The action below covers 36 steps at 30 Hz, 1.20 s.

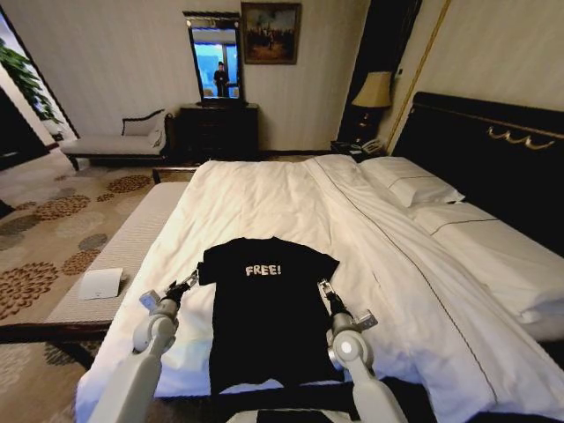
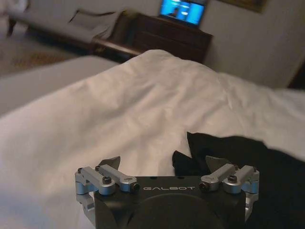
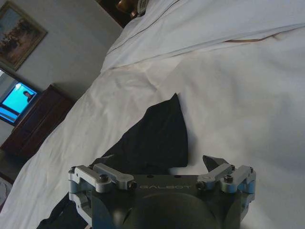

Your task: Fold the clothes on the bed.

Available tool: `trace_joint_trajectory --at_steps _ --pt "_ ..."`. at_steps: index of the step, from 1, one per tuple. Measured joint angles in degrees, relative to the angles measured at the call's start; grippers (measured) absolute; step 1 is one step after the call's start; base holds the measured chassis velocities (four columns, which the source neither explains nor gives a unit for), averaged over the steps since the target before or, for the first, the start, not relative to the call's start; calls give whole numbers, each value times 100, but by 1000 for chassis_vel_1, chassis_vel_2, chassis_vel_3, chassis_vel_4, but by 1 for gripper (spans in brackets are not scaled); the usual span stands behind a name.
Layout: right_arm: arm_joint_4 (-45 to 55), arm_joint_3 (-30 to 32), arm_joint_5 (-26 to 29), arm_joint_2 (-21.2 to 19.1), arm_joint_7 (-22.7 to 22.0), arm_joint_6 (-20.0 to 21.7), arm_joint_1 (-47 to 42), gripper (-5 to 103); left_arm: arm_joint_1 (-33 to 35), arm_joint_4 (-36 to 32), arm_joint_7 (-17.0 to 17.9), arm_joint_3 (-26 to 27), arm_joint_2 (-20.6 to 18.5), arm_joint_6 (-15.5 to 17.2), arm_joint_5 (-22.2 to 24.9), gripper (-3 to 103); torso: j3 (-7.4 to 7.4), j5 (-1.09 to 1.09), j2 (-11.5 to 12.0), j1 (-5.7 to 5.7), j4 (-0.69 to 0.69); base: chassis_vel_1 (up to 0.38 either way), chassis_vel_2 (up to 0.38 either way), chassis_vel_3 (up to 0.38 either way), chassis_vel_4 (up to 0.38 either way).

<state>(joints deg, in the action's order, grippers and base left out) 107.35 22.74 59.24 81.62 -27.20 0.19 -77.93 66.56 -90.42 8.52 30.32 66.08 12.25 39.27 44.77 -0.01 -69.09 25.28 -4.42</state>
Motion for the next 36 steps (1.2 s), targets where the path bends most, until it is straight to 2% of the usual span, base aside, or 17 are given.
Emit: trace_joint_trajectory --at_steps 1,5,15,16,17,19,28,36 --pt "-8 18 20 -5 0 0 10 100 -110 157 -88 -171 -126 -62 -207 100 0 0 0 0 0 0 0 0 0" --pt "-50 42 45 5 0 0 69 100 -311 465 -255 -571 -343 -150 -549 100 0 1 0 0 1 0 0 0 0" --pt "-69 49 53 31 -7 -5 63 100 -879 1176 -279 -1184 -422 -167 -764 100 0 1 0 0 1 0 0 0 0" --pt "-78 49 53 31 -9 -7 57 100 -1003 1328 -280 -1265 -422 -167 -763 100 -1 1 0 0 0 0 0 0 0" --pt "-101 47 44 31 -22 -12 51 100 -1380 1792 -279 -1448 -394 -147 -761 100 0 1 0 0 0 0 0 0 0" --pt "-115 40 32 32 -41 -13 62 100 -1622 2073 -236 -1506 -349 -123 -743 100 0 0 0 0 0 0 0 0 0" --pt "-183 28 -4 25 -72 -33 80 100 -2217 2560 -64 -1240 -257 -169 -183 100 0 0 0 0 0 0 0 0 0" --pt "-222 18 -11 22 -73 -58 77 100 -2201 2417 106 -767 -306 -126 327 100 -1 2 0 1 -1 0 0 0 0"
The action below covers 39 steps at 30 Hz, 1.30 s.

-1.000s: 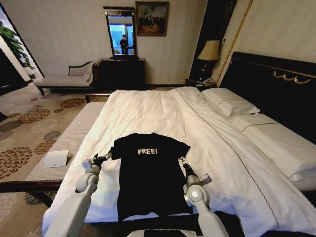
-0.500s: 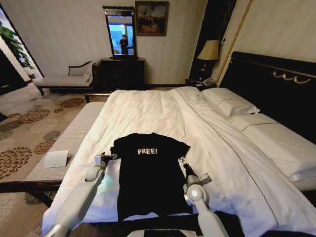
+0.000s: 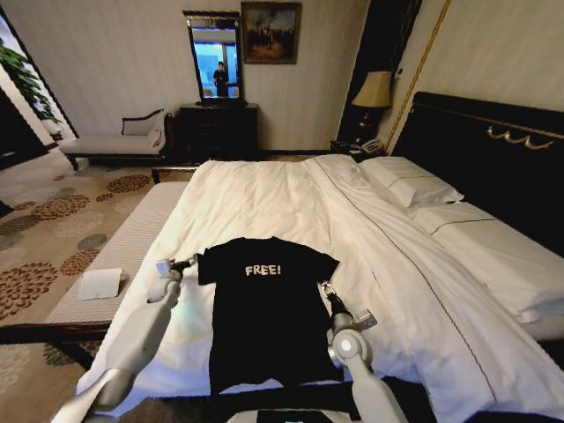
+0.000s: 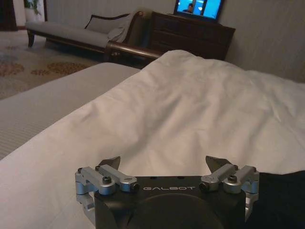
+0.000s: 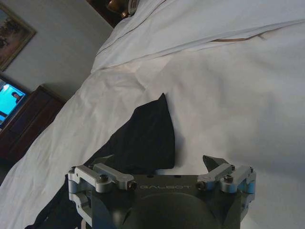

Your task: Fold the clothes on the bed.

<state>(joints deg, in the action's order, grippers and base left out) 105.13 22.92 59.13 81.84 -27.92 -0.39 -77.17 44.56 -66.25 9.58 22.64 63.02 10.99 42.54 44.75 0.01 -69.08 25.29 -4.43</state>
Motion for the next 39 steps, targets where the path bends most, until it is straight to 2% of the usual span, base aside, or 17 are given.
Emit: trace_joint_trajectory --at_steps 3,4,8,13,18,20,23,25,26,27,30,31,35,36,37,39 --pt "-35 -8 -6 0 0 -31 0 100 586 -772 3 154 -5 101 283 100 0 -1 0 0 2 0 0 0 0" --pt "-35 -8 -6 0 0 -31 0 100 586 -772 3 154 -5 101 283 100 0 -1 0 0 2 0 0 0 0" --pt "-39 -14 -11 -12 0 -39 -5 100 1293 -1455 -139 364 284 131 469 100 0 -2 0 -3 2 0 0 0 0" --pt "-50 -14 -22 -39 -3 -42 -8 100 1543 -1493 -240 420 553 122 429 100 0 -2 0 -2 2 0 0 0 0" --pt "-48 -21 -42 -29 -14 -43 -44 100 1471 -1423 -206 384 681 113 433 102 0 0 0 -2 1 0 0 0 0" --pt "-40 -22 -51 -25 -16 -44 -60 100 1417 -1382 -190 357 695 114 444 100 0 0 0 -2 0 0 0 0 0" --pt "-31 -23 -79 -16 -18 -56 -104 100 1287 -1253 -139 288 750 152 550 84 0 0 0 -2 1 0 0 0 0" --pt "-30 -23 -88 -13 -18 -62 -116 100 1263 -1220 -122 274 773 159 576 84 0 0 0 -1 1 0 0 0 0" --pt "-27 -22 -97 -8 -18 -68 -131 100 1240 -1189 -106 262 796 167 597 80 0 -1 0 -1 1 0 0 0 0" --pt "-25 -20 -101 -4 -19 -70 -140 100 1220 -1160 -96 250 817 173 614 80 0 -1 0 -1 1 0 0 0 0" --pt "-20 -3 -111 -1 -21 -78 -156 100 1154 -1032 -69 214 890 187 631 63 0 0 0 -1 1 0 0 0 0" --pt "-20 -3 -111 -1 -21 -78 -156 100 1154 -1032 -69 214 890 187 631 63 0 0 0 -1 1 0 0 0 0" --pt "-24 2 -112 -3 -30 -80 -130 100 1128 -1015 -5 216 932 190 658 41 1 -1 0 -1 1 0 0 0 0" --pt "-24 2 -112 -3 -30 -80 -130 100 1128 -1015 -5 216 932 190 658 41 1 -1 0 -1 1 0 0 0 0" --pt "-31 -7 -117 0 -35 -80 -114 100 1135 -1056 8 226 923 192 664 36 1 -1 0 -1 0 0 0 0 0" --pt "-39 -20 -122 8 -39 -80 -96 100 1152 -1110 14 245 900 192 671 36 1 -1 0 -1 0 0 0 0 0"
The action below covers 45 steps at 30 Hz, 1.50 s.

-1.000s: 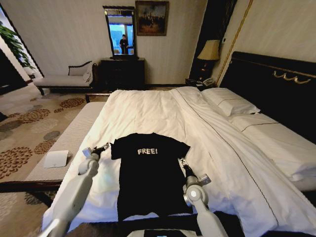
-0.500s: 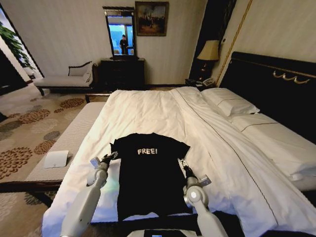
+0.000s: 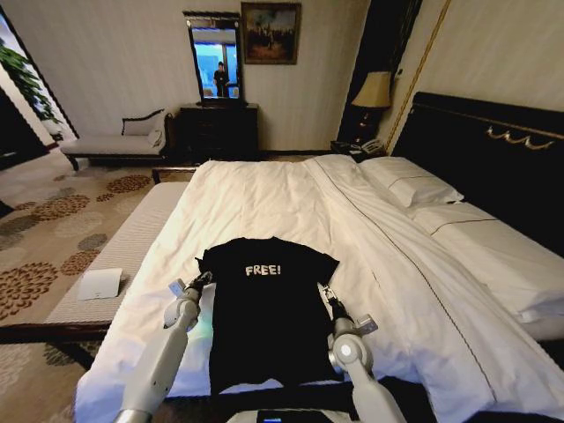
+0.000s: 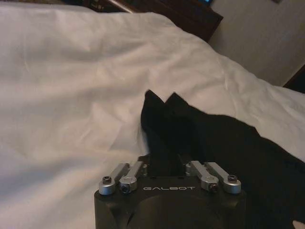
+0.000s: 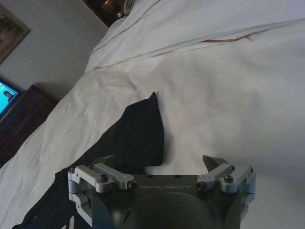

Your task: Fold the clothes on the bed.

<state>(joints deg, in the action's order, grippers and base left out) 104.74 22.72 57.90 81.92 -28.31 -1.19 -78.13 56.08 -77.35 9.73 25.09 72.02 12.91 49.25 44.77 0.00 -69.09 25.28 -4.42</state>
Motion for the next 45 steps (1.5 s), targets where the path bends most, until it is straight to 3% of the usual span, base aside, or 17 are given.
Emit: trace_joint_trajectory --at_steps 2,4,6,9,30,34,38,40,43,45 --pt "-11 -29 -16 25 -9 0 29 100 69 -110 21 74 -66 0 9 20 0 0 0 0 0 0 0 0 0" --pt "-14 -37 -22 31 -10 1 33 100 86 -126 28 87 -80 0 9 20 0 0 0 0 1 0 0 0 0" --pt "-38 -66 -48 47 -14 3 46 100 156 -153 36 131 -121 0 3 9 0 0 0 0 2 0 0 0 0" --pt "-53 -84 -63 59 -16 5 58 100 195 -149 26 155 -124 -3 -9 2 0 0 0 0 1 0 0 0 0" --pt "-113 -145 -128 55 -24 13 91 100 937 -833 27 726 -7 -59 38 -1 -1 0 0 0 1 0 0 0 0" --pt "-115 -163 -141 62 -23 13 94 100 1012 -916 36 746 -1 -61 32 10 -1 0 0 0 1 0 0 0 0" --pt "-116 -160 -144 62 -15 10 73 100 1160 -1140 85 804 -43 -10 35 31 -1 0 0 0 1 0 0 0 0" --pt "-117 -151 -144 60 -13 8 66 100 1198 -1199 95 828 -60 11 46 31 -1 0 0 0 1 0 0 0 0" --pt "-112 -130 -143 53 -9 -1 45 100 1230 -1315 103 918 -105 57 158 48 -1 0 0 0 1 0 0 0 0" --pt "-103 -126 -143 48 -7 -4 30 100 1186 -1312 107 942 -117 67 216 53 0 0 0 0 2 0 0 0 0"
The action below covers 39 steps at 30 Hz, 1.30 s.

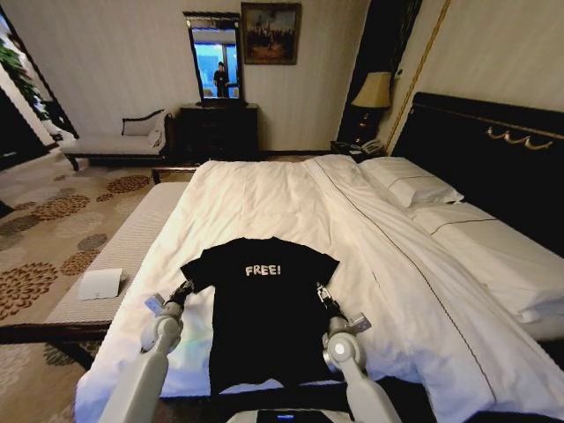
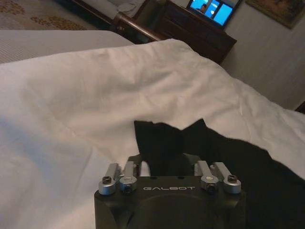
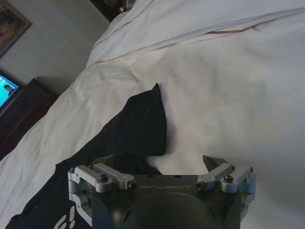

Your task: Fold the clothes on the bed.

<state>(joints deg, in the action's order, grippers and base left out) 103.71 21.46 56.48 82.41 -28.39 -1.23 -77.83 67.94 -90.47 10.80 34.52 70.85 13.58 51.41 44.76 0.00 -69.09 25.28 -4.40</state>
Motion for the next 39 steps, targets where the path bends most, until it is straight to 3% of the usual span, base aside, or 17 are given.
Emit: trace_joint_trajectory --at_steps 2,4,8,10,14,16,19,21,23,26,30,32,35,37,39 --pt "24 5 0 -10 1 -3 -24 100 -187 98 3 21 -14 7 123 64 0 1 0 0 -1 0 0 0 0" --pt "35 7 0 -16 1 -4 -31 100 -287 162 6 21 -15 24 197 64 0 0 0 0 -1 0 0 0 0" --pt "90 13 -9 -32 0 -5 -69 100 -638 473 14 -26 -22 64 360 85 0 1 0 0 -2 0 0 0 0" --pt "100 16 -9 -35 0 -5 -78 100 -695 541 14 -44 -23 67 370 85 0 0 0 0 -2 0 0 0 0" --pt "169 55 -23 -51 -4 -7 -152 100 -1051 1024 12 -183 -24 72 408 102 0 0 0 0 -2 0 0 0 0" --pt "178 61 -23 -55 -5 -7 -156 100 -1076 1065 10 -191 -24 73 409 102 0 0 0 0 -2 0 0 0 0" --pt "210 87 -24 -68 -10 -9 -169 100 -1196 1298 -8 -204 -24 69 412 92 0 0 0 0 -2 0 0 0 0" --pt "210 88 -24 -68 -10 -9 -171 100 -1205 1325 -13 -205 -26 68 415 92 0 0 0 0 -2 0 0 0 0" --pt "210 88 -38 -63 -12 -11 -190 100 -1236 1438 -52 -203 -50 59 429 76 0 0 0 0 -1 0 0 0 0" --pt "210 84 -50 -53 -13 -11 -202 100 -1249 1506 -72 -199 -61 53 433 71 0 0 0 0 -1 0 0 0 0" --pt "185 59 -105 -22 -28 -14 -217 100 -1326 1712 -114 -198 -61 22 436 48 0 0 0 0 -1 0 0 0 0" --pt "183 57 -108 -20 -29 -13 -218 100 -1335 1727 -114 -198 -59 19 436 48 0 0 0 0 -1 0 0 0 0" --pt "175 50 -130 -11 -44 -14 -223 100 -1395 1794 -115 -198 -48 0 437 32 0 0 0 0 -1 0 0 0 0" --pt "174 50 -131 -10 -46 -14 -224 100 -1403 1800 -114 -198 -48 -2 436 32 0 0 0 0 -1 0 0 0 0" --pt "173 49 -135 -9 -50 -15 -230 100 -1426 1817 -106 -196 -48 -7 437 22 0 0 0 0 -1 0 0 0 0"
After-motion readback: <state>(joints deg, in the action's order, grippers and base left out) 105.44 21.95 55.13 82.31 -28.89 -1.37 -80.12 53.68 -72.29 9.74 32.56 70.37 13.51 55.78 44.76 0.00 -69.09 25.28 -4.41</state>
